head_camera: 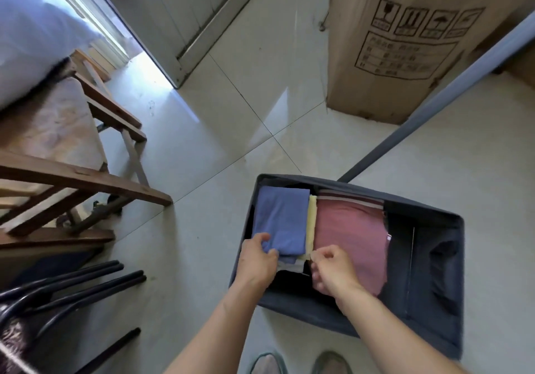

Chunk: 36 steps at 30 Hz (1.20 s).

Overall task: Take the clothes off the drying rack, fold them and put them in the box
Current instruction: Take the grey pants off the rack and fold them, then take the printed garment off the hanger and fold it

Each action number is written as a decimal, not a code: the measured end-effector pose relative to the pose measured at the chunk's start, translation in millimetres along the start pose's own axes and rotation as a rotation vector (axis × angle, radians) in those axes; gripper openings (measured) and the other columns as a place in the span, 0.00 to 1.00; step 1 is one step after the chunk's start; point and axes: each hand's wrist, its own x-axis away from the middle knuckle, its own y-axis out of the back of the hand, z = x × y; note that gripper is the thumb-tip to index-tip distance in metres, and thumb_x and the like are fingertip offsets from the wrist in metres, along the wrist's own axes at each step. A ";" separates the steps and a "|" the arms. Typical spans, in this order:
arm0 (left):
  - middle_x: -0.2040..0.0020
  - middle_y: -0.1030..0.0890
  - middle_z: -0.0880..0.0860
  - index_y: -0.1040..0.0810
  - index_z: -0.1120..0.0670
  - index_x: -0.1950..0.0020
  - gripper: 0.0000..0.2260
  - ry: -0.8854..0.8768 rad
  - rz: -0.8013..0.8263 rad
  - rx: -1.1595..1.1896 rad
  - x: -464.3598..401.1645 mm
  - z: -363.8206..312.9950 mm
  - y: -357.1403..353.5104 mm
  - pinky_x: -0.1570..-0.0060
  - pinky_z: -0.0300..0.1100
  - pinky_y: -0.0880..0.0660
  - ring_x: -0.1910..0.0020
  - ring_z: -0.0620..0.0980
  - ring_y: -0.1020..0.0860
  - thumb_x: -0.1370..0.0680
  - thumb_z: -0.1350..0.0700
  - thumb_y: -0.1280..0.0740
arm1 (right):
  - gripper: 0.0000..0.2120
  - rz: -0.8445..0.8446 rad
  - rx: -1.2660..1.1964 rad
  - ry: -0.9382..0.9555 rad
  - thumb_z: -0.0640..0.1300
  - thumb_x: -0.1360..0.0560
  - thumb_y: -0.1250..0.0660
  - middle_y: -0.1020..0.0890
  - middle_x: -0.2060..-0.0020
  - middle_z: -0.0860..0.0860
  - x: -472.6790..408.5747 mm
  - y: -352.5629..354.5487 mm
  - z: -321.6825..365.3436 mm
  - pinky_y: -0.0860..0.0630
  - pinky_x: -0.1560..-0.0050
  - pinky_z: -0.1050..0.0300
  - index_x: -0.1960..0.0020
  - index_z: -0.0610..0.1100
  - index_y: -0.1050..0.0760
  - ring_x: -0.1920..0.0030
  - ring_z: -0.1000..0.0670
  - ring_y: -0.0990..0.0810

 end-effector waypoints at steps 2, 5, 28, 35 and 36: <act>0.37 0.22 0.52 0.25 0.52 0.34 0.16 0.014 0.112 0.036 29.9 -6.9 4.1 0.41 0.42 0.27 0.41 0.50 0.22 0.22 0.60 0.35 | 0.05 0.057 -0.087 -0.035 0.37 0.21 0.40 0.24 0.65 0.45 32.7 12.1 5.6 0.32 0.74 0.60 0.54 0.41 0.27 0.71 0.50 0.28; 0.48 0.19 0.50 0.23 0.52 0.39 0.11 -0.037 0.190 0.099 81.9 -32.3 19.4 0.47 0.42 0.25 0.51 0.47 0.21 0.21 0.59 0.36 | 0.06 0.100 -0.172 -0.013 0.38 0.19 0.41 0.23 0.64 0.43 85.7 30.7 25.0 0.29 0.73 0.61 0.50 0.38 0.26 0.71 0.50 0.27; 0.53 0.16 0.56 0.20 0.54 0.43 0.08 -0.554 0.486 0.024 531.1 -197.5 66.0 0.57 0.42 0.21 0.58 0.49 0.17 0.19 0.59 0.36 | 0.08 -0.085 -0.612 0.405 0.42 0.19 0.39 0.20 0.67 0.47 525.9 251.4 31.9 0.28 0.70 0.60 0.53 0.41 0.23 0.72 0.52 0.24; 0.54 0.16 0.56 0.23 0.56 0.40 0.09 -0.737 0.708 -0.086 688.8 -215.8 -0.2 0.56 0.44 0.25 0.61 0.49 0.18 0.18 0.59 0.38 | 0.09 -0.351 -0.660 0.516 0.44 0.19 0.40 0.18 0.62 0.47 655.7 356.2 -57.8 0.24 0.67 0.60 0.46 0.41 0.23 0.64 0.50 0.20; 0.53 0.16 0.56 0.23 0.56 0.39 0.10 -0.777 0.742 -0.100 712.4 -214.9 -11.2 0.56 0.44 0.24 0.59 0.50 0.17 0.18 0.59 0.39 | 0.08 -0.388 -0.674 0.533 0.44 0.18 0.40 0.19 0.62 0.46 673.4 369.0 -73.0 0.24 0.67 0.60 0.47 0.42 0.23 0.65 0.50 0.20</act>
